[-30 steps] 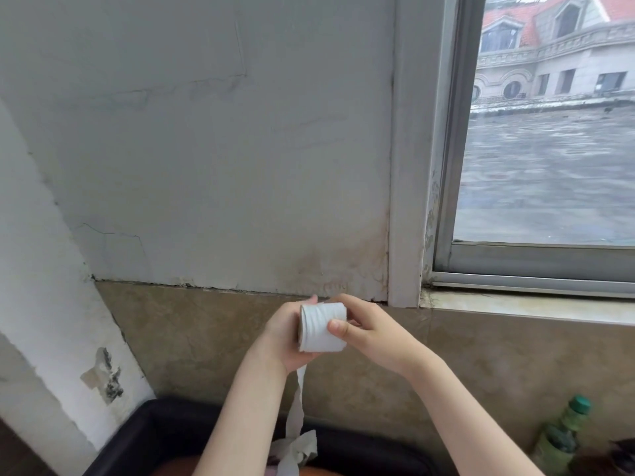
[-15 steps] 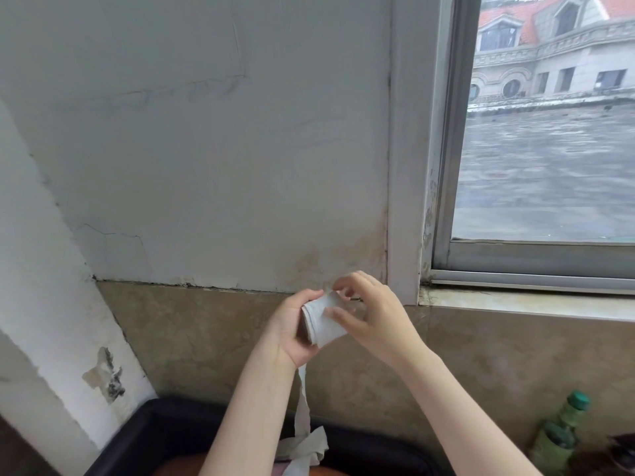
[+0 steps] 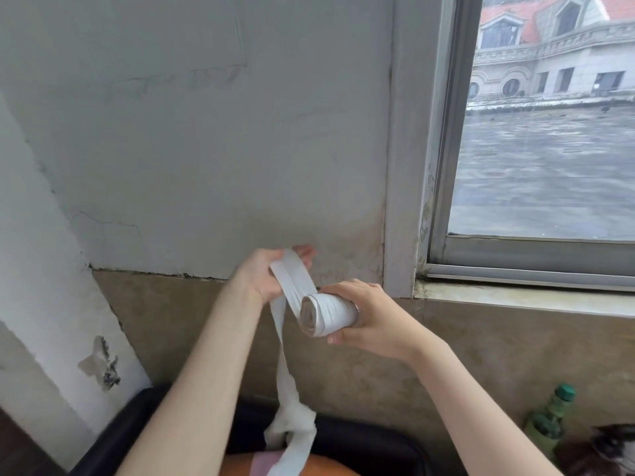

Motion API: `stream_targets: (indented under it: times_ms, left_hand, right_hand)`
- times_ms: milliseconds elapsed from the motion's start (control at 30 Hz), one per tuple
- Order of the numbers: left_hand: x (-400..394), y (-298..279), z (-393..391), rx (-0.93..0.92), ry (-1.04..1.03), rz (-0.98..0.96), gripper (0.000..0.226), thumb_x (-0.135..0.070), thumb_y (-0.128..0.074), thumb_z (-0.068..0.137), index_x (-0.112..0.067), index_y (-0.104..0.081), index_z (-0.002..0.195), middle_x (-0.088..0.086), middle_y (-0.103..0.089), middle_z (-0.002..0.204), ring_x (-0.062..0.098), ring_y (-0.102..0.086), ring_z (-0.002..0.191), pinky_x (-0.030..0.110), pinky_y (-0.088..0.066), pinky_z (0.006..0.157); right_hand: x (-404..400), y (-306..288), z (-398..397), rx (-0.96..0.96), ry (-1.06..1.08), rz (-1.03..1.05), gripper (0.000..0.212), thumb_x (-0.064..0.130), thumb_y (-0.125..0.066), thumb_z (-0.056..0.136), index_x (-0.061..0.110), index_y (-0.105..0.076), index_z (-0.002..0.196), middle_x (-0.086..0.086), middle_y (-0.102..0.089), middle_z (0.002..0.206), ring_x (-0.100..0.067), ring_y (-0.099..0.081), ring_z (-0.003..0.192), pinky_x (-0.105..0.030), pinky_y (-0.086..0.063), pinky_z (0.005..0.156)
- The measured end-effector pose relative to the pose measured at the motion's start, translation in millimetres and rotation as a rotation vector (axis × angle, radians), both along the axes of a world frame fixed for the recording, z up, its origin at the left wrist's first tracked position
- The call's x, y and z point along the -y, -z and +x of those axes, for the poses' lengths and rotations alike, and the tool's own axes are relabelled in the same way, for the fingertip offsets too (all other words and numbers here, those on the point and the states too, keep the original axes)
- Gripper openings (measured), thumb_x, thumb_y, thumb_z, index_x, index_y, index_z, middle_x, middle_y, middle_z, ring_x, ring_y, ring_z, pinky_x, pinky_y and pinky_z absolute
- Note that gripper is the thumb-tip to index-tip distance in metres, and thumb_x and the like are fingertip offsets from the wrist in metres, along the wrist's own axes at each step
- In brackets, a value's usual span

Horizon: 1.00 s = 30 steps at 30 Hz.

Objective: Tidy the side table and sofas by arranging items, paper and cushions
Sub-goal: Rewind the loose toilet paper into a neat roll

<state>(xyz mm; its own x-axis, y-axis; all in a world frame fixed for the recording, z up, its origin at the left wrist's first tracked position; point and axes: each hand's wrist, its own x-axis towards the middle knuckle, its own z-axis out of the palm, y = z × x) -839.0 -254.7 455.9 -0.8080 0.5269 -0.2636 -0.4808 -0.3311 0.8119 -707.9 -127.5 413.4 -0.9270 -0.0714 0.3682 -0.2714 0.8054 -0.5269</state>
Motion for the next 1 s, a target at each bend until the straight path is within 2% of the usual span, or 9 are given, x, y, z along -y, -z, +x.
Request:
stream_targets:
  times_ms: [100,200,300,367,433,533,667,867,1000]
  left_hand:
    - [7,-35,-23,-0.075,-0.011,0.065,0.043,-0.007,-0.016,0.101,0.011,-0.051,0.084,0.029,-0.045,0.137,0.032,-0.037,0.135,0.036,-0.034,0.097]
    - [21,-72,-45,-0.191,-0.038,0.087,0.042,-0.007,-0.017,0.101,0.010,-0.052,0.086,0.029,-0.064,0.112,0.032,-0.038,0.135,0.034,-0.037,0.094]
    - [37,-98,-60,-0.290,-0.108,0.130,0.040,-0.010,-0.019,0.103,0.007,-0.053,0.088,0.023,-0.066,0.110,0.031,-0.044,0.131,0.033,-0.041,0.092]
    - [44,-94,-59,-0.303,-0.125,0.122,0.040,-0.022,-0.026,0.104,0.003,-0.054,0.088,0.017,-0.072,0.085,0.030,-0.062,0.110,0.035,-0.045,0.087]
    - [49,-61,-51,-0.227,-0.114,0.100,0.045,-0.039,-0.036,0.100,-0.001,-0.056,0.090,0.016,-0.070,0.087,0.028,-0.071,0.082,0.038,-0.048,0.081]
    - [53,28,-20,0.046,-0.122,0.016,0.068,-0.060,-0.047,0.088,0.002,-0.057,0.114,0.020,-0.061,0.119,0.033,-0.062,0.103,0.043,-0.047,0.089]
    - [38,117,52,0.436,0.060,0.034,0.093,-0.073,-0.041,0.082,0.009,-0.053,0.122,0.029,-0.061,0.118,0.040,-0.056,0.113,0.049,-0.043,0.096]
    - [43,138,64,0.580,-0.037,-0.015,0.088,-0.069,-0.034,0.088,-0.001,-0.033,0.144,0.020,-0.039,0.147,0.034,-0.032,0.138,0.047,-0.018,0.117]
    - [44,130,83,0.677,-0.023,0.033,0.100,-0.068,-0.037,0.088,0.012,-0.017,0.145,0.030,-0.023,0.151,0.039,-0.021,0.142,0.046,-0.015,0.118]
  right_hand:
    - [3,-4,4,0.022,-0.018,0.015,0.056,0.025,-0.079,0.070,0.025,-0.056,0.121,0.036,-0.045,0.094,0.010,-0.041,0.097,-0.030,-0.027,0.101]
    - [5,-3,6,0.056,-0.019,0.039,0.057,0.026,-0.078,0.071,0.026,-0.055,0.123,0.035,-0.044,0.093,0.017,-0.036,0.098,-0.025,-0.023,0.099]
    - [7,1,4,0.000,-0.005,-0.007,0.059,0.027,-0.079,0.070,0.029,-0.053,0.123,0.031,-0.048,0.103,0.011,-0.039,0.102,-0.028,-0.024,0.102]
    - [8,1,3,-0.027,0.008,-0.045,0.058,0.027,-0.078,0.072,0.031,-0.050,0.123,0.030,-0.046,0.105,0.013,-0.037,0.103,-0.023,-0.023,0.099]
    - [10,2,0,-0.048,0.022,-0.062,0.056,0.027,-0.077,0.072,0.032,-0.048,0.120,0.027,-0.047,0.106,0.018,-0.034,0.102,-0.019,-0.022,0.094]
    - [11,6,-6,-0.032,0.072,-0.099,0.053,0.028,-0.077,0.072,0.032,-0.047,0.115,0.021,-0.050,0.108,0.014,-0.034,0.096,-0.020,-0.022,0.089]
    - [16,13,-14,-0.002,0.088,-0.074,0.053,0.029,-0.077,0.071,0.027,-0.048,0.116,0.024,-0.048,0.103,0.016,-0.035,0.094,-0.020,-0.021,0.088]
    - [26,22,-21,-0.047,0.172,-0.039,0.052,0.033,-0.075,0.072,0.027,-0.047,0.115,0.019,-0.051,0.106,-0.005,-0.045,0.104,-0.027,-0.022,0.096]
    - [29,9,-24,-0.098,0.237,-0.034,0.054,0.030,-0.076,0.072,0.024,-0.047,0.118,0.019,-0.047,0.101,-0.007,-0.044,0.104,-0.028,-0.022,0.095]
